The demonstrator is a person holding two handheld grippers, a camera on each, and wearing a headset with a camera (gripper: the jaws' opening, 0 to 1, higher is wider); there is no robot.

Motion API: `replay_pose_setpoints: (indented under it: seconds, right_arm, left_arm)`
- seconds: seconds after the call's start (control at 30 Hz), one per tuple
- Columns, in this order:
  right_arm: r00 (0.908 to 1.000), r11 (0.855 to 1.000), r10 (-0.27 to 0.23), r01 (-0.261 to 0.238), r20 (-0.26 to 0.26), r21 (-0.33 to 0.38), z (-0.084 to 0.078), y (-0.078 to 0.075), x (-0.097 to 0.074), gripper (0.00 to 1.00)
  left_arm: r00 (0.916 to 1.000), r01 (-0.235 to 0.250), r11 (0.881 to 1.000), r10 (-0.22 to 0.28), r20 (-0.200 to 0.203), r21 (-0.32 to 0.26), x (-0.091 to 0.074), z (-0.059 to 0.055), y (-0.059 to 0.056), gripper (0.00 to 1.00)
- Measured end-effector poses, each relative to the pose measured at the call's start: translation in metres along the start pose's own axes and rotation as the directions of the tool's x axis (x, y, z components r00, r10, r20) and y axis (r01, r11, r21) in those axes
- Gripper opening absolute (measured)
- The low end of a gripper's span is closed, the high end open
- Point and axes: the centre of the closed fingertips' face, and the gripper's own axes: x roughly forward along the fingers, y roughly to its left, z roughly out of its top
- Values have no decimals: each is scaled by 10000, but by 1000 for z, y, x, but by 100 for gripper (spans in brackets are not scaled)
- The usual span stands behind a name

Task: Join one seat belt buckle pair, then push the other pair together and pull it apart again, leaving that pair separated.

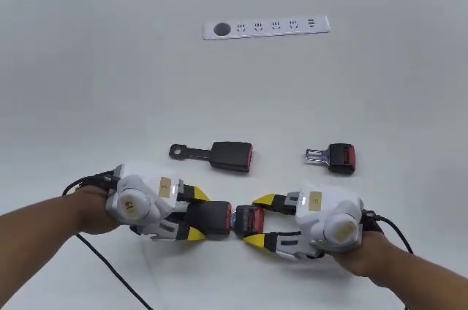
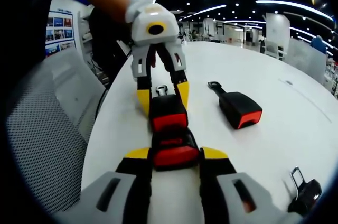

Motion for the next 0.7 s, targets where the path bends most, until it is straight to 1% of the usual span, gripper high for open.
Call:
replay_pose_setpoints:
  seconds: [0.27,0.47,0.7]
  right_arm:
    - [10000,10000,-10,10,18,-19,-1,0,-1,34]
    - [10000,10000,7,-7,33,-42,-2,-1,-1,34]
    - [10000,10000,-17,17,22,-26,-2,0,-3,34]
  left_arm:
    - [9999,79,10000,-80,63,40,0,0,0,34]
    - [9999,146,9999,-146,39,81,0,-1,0,34]
    - [9999,124,9999,-124,42,42,0,-2,0,33]
